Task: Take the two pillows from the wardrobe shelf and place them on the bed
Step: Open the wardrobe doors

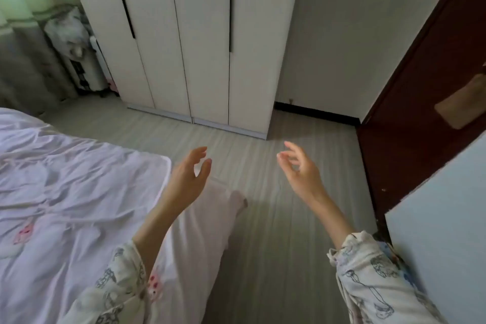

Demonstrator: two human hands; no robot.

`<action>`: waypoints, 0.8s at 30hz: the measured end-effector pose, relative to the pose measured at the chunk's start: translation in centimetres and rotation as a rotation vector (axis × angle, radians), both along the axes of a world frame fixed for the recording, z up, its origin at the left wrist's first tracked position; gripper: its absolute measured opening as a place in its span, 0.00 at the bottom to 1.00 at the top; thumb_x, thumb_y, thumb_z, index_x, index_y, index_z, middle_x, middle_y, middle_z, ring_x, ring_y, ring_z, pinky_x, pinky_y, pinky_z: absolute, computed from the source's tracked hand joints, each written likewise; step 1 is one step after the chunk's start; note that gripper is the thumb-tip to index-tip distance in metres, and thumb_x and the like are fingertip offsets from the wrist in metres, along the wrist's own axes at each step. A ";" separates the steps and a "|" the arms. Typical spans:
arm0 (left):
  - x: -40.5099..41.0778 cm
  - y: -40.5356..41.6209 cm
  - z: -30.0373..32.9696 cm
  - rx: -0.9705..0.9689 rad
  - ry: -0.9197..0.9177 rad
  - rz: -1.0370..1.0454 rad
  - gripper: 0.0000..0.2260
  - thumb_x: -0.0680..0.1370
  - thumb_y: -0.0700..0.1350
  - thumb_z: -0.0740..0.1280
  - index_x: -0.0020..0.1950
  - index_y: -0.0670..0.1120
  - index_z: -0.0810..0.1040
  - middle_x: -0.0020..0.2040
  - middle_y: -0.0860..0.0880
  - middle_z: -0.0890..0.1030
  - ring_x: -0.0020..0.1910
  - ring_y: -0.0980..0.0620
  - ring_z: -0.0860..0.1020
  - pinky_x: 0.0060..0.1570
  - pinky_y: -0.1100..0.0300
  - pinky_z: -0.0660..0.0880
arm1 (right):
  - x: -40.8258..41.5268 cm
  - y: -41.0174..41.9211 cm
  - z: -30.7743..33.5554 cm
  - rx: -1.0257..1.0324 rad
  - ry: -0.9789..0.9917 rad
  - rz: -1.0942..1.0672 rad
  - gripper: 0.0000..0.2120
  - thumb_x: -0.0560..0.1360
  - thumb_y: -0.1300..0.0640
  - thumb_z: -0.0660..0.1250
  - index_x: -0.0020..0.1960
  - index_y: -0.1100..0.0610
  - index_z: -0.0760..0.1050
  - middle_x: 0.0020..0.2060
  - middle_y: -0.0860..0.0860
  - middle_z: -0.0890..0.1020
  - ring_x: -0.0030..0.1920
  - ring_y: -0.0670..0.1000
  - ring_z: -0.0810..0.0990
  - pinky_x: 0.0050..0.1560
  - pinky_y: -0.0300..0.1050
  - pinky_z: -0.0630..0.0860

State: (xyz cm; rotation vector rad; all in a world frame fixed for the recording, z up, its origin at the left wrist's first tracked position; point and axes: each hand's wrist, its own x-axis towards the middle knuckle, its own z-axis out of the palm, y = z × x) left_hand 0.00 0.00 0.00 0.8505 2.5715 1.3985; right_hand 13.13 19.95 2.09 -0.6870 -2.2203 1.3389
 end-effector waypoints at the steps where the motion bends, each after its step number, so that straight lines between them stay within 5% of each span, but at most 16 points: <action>1: -1.6 1.1 0.1 0.011 -0.007 0.008 0.17 0.79 0.48 0.60 0.67 0.45 0.69 0.62 0.44 0.77 0.62 0.47 0.75 0.61 0.51 0.71 | -1.3 0.9 0.4 -0.008 0.011 -0.003 0.19 0.77 0.53 0.63 0.67 0.54 0.69 0.52 0.46 0.76 0.51 0.43 0.74 0.45 0.27 0.66; 6: -7.3 6.9 1.1 -0.017 -0.029 -0.016 0.17 0.79 0.48 0.60 0.67 0.45 0.69 0.62 0.45 0.77 0.62 0.48 0.74 0.63 0.49 0.71 | -6.3 6.1 1.2 -0.020 -0.021 0.023 0.18 0.78 0.52 0.62 0.67 0.53 0.69 0.51 0.45 0.77 0.52 0.42 0.74 0.43 0.17 0.64; 14: -15.5 17.4 1.4 -0.037 0.005 -0.026 0.18 0.79 0.47 0.59 0.68 0.43 0.68 0.63 0.45 0.76 0.62 0.48 0.74 0.62 0.50 0.71 | -15.8 16.8 1.4 -0.013 -0.011 0.059 0.18 0.78 0.52 0.62 0.67 0.53 0.69 0.50 0.43 0.77 0.52 0.43 0.75 0.46 0.22 0.66; 19: -21.9 24.4 2.2 -0.014 0.035 0.075 0.17 0.79 0.47 0.60 0.67 0.43 0.69 0.63 0.45 0.77 0.62 0.47 0.74 0.62 0.48 0.72 | -24.0 24.9 2.8 -0.001 0.023 0.150 0.19 0.77 0.52 0.62 0.67 0.55 0.69 0.49 0.43 0.76 0.53 0.44 0.75 0.55 0.36 0.67; 24: -28.1 30.8 4.0 0.006 0.034 0.162 0.17 0.79 0.46 0.60 0.67 0.43 0.69 0.62 0.45 0.77 0.61 0.48 0.75 0.61 0.48 0.72 | -32.7 31.9 4.5 0.056 0.022 0.278 0.18 0.77 0.51 0.62 0.67 0.53 0.69 0.48 0.42 0.77 0.49 0.41 0.74 0.48 0.30 0.66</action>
